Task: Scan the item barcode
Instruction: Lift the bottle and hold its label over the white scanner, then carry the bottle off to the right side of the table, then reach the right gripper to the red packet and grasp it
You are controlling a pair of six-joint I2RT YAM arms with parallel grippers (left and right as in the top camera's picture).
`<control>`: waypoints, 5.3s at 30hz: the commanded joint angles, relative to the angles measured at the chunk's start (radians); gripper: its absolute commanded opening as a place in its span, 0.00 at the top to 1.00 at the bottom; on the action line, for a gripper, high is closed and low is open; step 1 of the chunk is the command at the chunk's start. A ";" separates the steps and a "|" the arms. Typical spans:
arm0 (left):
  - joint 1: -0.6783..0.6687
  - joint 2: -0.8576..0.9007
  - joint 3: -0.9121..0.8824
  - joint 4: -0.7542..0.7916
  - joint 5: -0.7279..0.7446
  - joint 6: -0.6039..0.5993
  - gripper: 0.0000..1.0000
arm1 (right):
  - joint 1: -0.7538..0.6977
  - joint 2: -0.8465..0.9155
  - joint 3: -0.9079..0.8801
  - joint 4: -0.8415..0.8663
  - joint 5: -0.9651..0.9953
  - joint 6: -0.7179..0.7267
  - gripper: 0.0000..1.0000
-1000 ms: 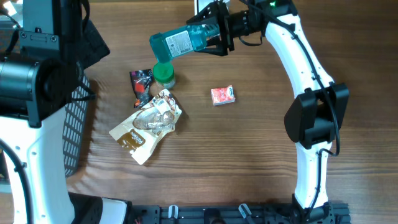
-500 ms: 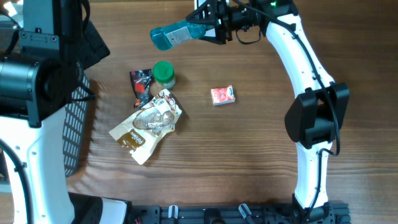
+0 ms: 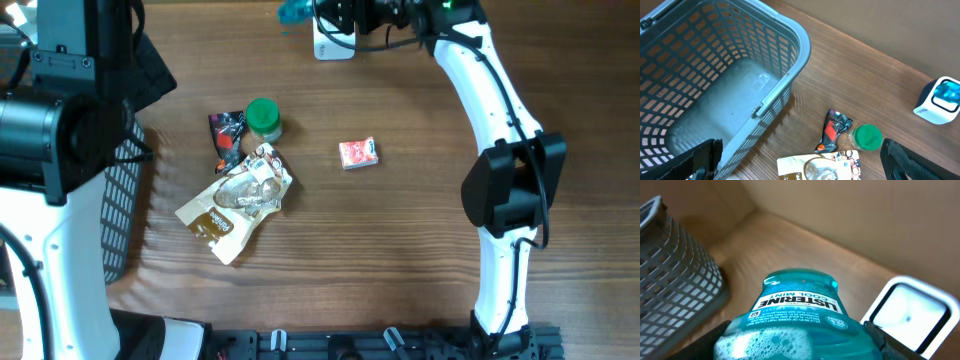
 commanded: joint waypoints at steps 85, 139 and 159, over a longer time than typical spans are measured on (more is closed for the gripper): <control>0.008 -0.007 0.005 0.000 0.004 -0.018 0.00 | -0.512 0.371 0.015 0.411 -0.293 0.806 0.59; 0.008 -0.007 0.005 0.000 0.004 -0.018 0.00 | -0.883 -0.762 -0.485 -0.599 0.706 0.467 0.00; 0.008 -0.007 0.005 0.000 0.004 -0.018 0.00 | 0.220 -0.231 -0.541 -0.423 0.713 0.249 0.00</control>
